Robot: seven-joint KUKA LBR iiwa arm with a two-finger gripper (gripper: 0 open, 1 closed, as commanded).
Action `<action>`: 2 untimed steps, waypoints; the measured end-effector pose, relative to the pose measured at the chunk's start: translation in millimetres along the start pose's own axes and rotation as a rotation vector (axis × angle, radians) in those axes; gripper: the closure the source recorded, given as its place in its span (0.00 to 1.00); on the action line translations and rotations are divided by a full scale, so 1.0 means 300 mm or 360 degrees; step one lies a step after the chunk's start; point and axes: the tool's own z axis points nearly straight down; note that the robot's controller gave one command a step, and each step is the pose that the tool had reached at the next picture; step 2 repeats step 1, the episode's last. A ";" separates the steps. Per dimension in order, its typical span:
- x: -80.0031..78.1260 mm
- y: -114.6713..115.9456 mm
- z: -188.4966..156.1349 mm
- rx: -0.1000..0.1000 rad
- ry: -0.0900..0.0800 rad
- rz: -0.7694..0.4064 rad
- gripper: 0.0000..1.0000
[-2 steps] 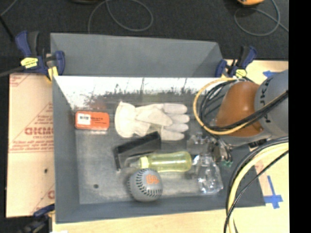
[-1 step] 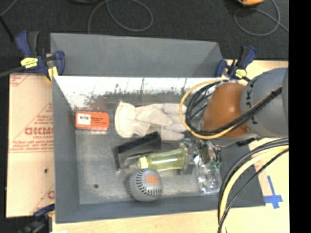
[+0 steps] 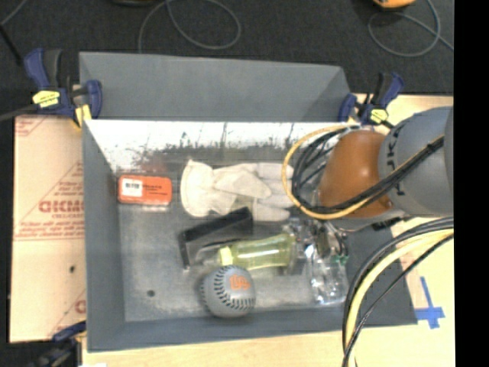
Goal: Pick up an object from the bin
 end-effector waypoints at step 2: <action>-0.022 -0.009 -0.520 0.0001 -0.0012 0.0024 1.00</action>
Offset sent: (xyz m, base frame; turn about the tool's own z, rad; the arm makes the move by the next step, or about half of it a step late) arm 0.0000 0.0000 0.0000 0.0000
